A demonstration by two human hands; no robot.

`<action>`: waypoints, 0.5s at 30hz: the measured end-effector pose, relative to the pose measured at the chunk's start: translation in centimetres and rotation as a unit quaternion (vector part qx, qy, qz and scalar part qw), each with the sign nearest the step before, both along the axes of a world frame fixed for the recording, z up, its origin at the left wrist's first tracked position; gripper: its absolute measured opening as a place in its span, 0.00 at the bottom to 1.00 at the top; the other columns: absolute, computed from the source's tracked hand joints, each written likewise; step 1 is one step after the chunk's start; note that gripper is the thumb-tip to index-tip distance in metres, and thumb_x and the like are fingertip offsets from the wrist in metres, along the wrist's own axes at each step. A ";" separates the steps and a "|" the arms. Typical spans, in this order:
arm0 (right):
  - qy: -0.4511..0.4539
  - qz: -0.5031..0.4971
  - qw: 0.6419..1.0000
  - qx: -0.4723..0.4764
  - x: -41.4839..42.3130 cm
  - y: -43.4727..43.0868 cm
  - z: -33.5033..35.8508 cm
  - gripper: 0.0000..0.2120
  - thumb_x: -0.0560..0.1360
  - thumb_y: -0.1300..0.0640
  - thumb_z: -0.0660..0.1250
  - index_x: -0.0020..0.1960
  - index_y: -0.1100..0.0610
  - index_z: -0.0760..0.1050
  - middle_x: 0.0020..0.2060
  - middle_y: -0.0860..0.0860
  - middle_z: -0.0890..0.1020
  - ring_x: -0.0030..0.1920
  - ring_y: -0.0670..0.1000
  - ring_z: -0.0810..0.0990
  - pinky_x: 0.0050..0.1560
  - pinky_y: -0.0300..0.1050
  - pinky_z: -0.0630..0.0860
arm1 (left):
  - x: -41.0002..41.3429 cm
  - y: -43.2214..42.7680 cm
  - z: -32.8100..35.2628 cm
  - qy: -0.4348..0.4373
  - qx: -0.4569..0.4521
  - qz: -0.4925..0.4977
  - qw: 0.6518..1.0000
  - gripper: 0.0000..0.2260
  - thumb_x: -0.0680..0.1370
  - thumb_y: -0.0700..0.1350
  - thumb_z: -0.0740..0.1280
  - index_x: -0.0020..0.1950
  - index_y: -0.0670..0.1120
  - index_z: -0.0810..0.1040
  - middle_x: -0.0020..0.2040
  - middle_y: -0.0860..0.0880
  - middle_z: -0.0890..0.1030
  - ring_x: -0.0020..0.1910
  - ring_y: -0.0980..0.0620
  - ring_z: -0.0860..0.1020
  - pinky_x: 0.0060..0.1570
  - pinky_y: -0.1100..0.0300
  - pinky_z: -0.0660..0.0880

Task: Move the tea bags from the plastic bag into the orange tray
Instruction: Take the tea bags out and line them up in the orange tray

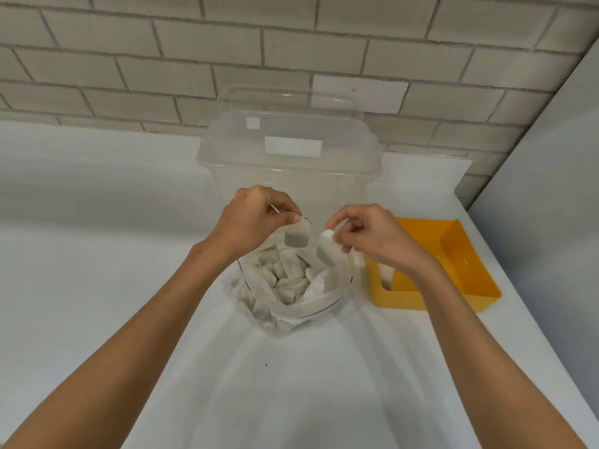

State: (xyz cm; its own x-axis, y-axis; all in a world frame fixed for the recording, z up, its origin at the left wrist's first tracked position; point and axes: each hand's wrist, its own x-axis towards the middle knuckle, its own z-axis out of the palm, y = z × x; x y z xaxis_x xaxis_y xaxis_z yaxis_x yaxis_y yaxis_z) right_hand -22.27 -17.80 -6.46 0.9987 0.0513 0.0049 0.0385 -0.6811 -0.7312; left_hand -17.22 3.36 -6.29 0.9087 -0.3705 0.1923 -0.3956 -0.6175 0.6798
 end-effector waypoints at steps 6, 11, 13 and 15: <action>-0.014 -0.026 0.999 -0.041 -0.6 -5.4 2.5 0.07 0.73 0.62 0.70 0.48 0.51 0.82 0.30 0.44 0.82 0.32 0.40 0.80 0.38 0.28 0.72 | -0.1 -4.3 1.0 0.006 -0.015 -0.035 0.999 0.04 0.73 0.49 0.72 0.41 0.59 0.83 0.44 0.56 0.82 0.45 0.55 0.78 0.54 0.48 0.75; -0.032 -0.064 0.996 -0.059 -1.9 -9.3 3.3 0.08 0.74 0.61 0.69 0.50 0.51 0.80 0.31 0.48 0.83 0.33 0.43 0.81 0.41 0.38 0.76 | -0.3 -7.9 1.3 0.004 -0.033 -0.062 0.998 0.03 0.73 0.50 0.73 0.41 0.58 0.83 0.42 0.58 0.83 0.43 0.57 0.78 0.54 0.49 0.76; -0.035 -0.079 0.995 -0.047 -2.4 -10.9 3.0 0.10 0.74 0.63 0.68 0.52 0.49 0.79 0.32 0.51 0.83 0.34 0.46 0.82 0.42 0.43 0.78 | -0.4 -9.4 1.2 0.000 -0.034 -0.071 0.997 0.03 0.73 0.49 0.73 0.41 0.58 0.83 0.41 0.59 0.83 0.42 0.58 0.78 0.53 0.49 0.76; -0.030 -0.082 0.996 -0.035 -2.8 -12.1 2.6 0.10 0.74 0.64 0.66 0.46 0.50 0.81 0.32 0.53 0.84 0.34 0.47 0.83 0.43 0.41 0.76 | -0.5 -10.6 1.1 0.002 -0.032 -0.078 0.996 0.03 0.73 0.49 0.73 0.41 0.58 0.83 0.40 0.60 0.82 0.42 0.58 0.78 0.53 0.49 0.76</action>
State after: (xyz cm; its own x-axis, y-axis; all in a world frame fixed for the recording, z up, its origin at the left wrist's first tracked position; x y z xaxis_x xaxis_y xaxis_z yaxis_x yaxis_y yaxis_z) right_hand -25.10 -29.90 -3.91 0.9915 -0.1110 0.0678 -0.0353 -0.7311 -0.6814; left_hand -17.68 -7.22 -5.17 0.8418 -0.4944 0.2167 -0.4810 -0.5047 0.7168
